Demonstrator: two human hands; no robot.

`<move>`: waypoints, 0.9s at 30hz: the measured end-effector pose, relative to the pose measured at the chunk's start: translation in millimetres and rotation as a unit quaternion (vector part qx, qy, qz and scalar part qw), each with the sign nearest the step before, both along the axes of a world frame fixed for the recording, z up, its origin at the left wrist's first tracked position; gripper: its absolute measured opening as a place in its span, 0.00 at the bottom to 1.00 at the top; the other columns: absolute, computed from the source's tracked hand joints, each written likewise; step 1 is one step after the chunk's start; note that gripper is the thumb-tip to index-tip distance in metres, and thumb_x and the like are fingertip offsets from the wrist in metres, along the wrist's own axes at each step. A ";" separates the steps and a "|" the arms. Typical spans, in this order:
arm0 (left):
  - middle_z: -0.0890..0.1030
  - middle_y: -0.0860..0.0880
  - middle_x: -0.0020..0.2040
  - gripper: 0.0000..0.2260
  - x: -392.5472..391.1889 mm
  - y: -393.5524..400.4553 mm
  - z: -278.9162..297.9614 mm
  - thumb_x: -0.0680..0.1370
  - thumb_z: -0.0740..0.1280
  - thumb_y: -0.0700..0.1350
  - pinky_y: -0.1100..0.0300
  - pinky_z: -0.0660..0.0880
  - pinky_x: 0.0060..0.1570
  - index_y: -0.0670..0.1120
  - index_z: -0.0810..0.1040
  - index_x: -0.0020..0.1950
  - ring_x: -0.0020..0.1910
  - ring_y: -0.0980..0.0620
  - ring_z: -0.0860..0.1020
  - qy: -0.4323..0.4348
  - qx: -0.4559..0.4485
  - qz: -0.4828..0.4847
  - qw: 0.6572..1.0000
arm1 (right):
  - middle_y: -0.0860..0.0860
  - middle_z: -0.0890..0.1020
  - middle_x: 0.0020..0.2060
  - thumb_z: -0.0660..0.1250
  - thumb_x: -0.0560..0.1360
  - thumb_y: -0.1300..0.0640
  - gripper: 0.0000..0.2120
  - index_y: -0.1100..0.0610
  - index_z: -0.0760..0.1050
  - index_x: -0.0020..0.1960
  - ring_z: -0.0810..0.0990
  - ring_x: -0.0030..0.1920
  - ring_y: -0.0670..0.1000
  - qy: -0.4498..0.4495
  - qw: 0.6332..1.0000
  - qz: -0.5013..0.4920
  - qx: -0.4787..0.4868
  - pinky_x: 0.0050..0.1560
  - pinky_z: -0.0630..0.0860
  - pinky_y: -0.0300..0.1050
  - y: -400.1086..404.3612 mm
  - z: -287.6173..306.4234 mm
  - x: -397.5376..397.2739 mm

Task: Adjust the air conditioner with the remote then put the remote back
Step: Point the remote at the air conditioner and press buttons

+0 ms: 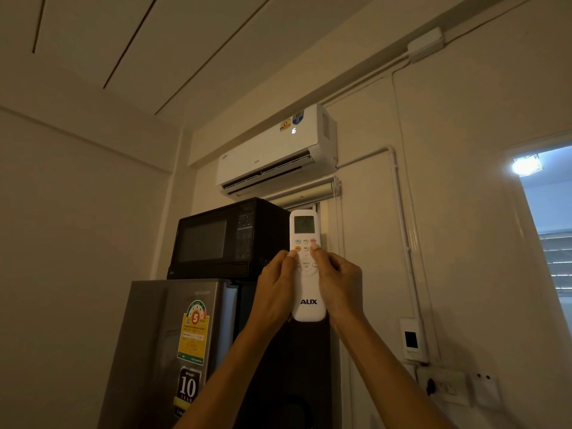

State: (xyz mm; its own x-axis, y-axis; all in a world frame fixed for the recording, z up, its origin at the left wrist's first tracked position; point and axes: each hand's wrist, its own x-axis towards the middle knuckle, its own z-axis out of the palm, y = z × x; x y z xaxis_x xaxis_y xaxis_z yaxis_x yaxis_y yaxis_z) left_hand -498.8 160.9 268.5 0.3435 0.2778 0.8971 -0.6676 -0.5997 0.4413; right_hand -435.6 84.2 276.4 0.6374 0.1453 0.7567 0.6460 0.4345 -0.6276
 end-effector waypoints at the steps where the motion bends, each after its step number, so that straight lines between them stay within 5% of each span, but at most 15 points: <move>1: 0.78 0.50 0.38 0.09 0.1 0.0 0.0 0.80 0.53 0.46 0.69 0.77 0.29 0.51 0.70 0.42 0.31 0.62 0.80 -0.001 0.001 0.000 1.000 | 0.57 0.84 0.47 0.64 0.72 0.48 0.13 0.57 0.77 0.48 0.83 0.38 0.54 -0.001 1.000 0.000 0.001 0.36 0.79 0.44 0.1 0.0 0.2; 27: 0.79 0.49 0.40 0.09 -1.5 -2.3 -4.0 0.79 0.53 0.46 0.68 0.78 0.31 0.50 0.71 0.45 0.33 0.60 0.81 -0.001 -0.001 -0.006 1.000 | 0.52 0.82 0.43 0.65 0.73 0.50 0.07 0.53 0.76 0.45 0.79 0.33 0.44 -0.018 1.000 0.008 0.018 0.31 0.75 0.36 -4.2 -4.7 -3.3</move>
